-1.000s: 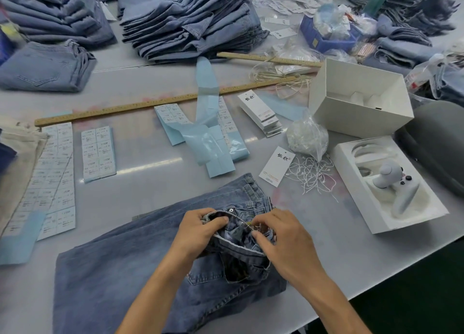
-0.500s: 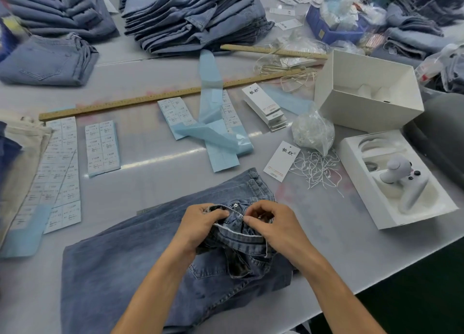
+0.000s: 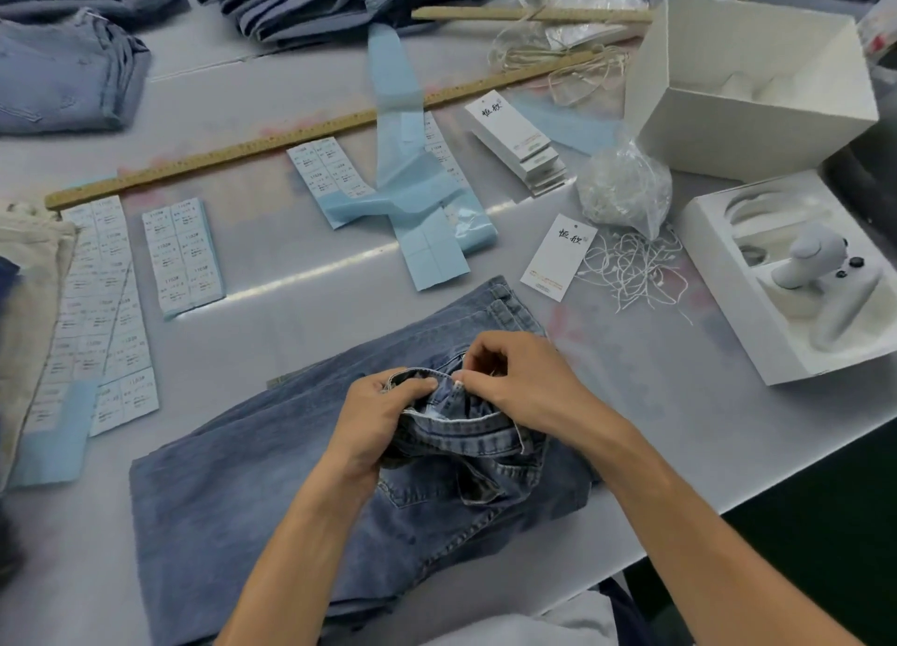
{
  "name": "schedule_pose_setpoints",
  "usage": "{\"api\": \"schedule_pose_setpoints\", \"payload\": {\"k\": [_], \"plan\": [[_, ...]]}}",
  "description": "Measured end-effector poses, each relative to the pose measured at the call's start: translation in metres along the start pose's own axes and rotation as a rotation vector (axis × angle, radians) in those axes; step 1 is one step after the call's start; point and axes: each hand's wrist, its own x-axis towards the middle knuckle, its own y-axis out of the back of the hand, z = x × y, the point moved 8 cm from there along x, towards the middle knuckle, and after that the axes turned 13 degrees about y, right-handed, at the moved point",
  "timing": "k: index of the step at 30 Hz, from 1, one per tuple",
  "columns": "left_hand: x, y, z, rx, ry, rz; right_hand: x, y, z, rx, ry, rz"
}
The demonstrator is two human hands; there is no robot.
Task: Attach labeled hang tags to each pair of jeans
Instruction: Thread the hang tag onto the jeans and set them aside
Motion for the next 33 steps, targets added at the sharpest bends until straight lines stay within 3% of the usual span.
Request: {"api": "schedule_pose_setpoints", "payload": {"k": [10,17,20,22,24,26,29,31,33], "plan": [[0.015,0.008,-0.009,-0.019,0.037,0.073,0.006,-0.003,0.006,-0.003,-0.028,-0.014],[0.008,0.003,0.0,0.014,-0.041,0.038,0.002,0.0,0.001,-0.026,-0.024,-0.007],[-0.018,0.006,0.019,-0.107,-0.386,0.11,-0.009,0.008,-0.001,-0.067,-0.019,0.031],[-0.05,0.014,0.035,-0.179,-0.761,0.22,-0.026,0.027,0.007,-0.143,-0.056,0.17],[-0.076,0.024,0.037,-0.144,-1.001,0.401,-0.051,0.051,0.025,-0.207,-0.143,0.324],[-0.083,0.023,0.029,-0.025,-1.073,0.525,-0.072,0.062,0.051,-0.213,-0.266,0.35],[-0.063,-0.017,0.01,0.413,-1.035,0.393,-0.091,0.059,0.083,-0.14,-0.421,0.299],[-0.046,-0.052,-0.015,0.835,-1.057,0.384,-0.089,0.065,0.083,-0.144,-0.428,0.363],[-0.032,-0.066,-0.029,1.027,-1.032,0.403,-0.077,0.076,0.066,-0.183,-0.365,0.476]]}}
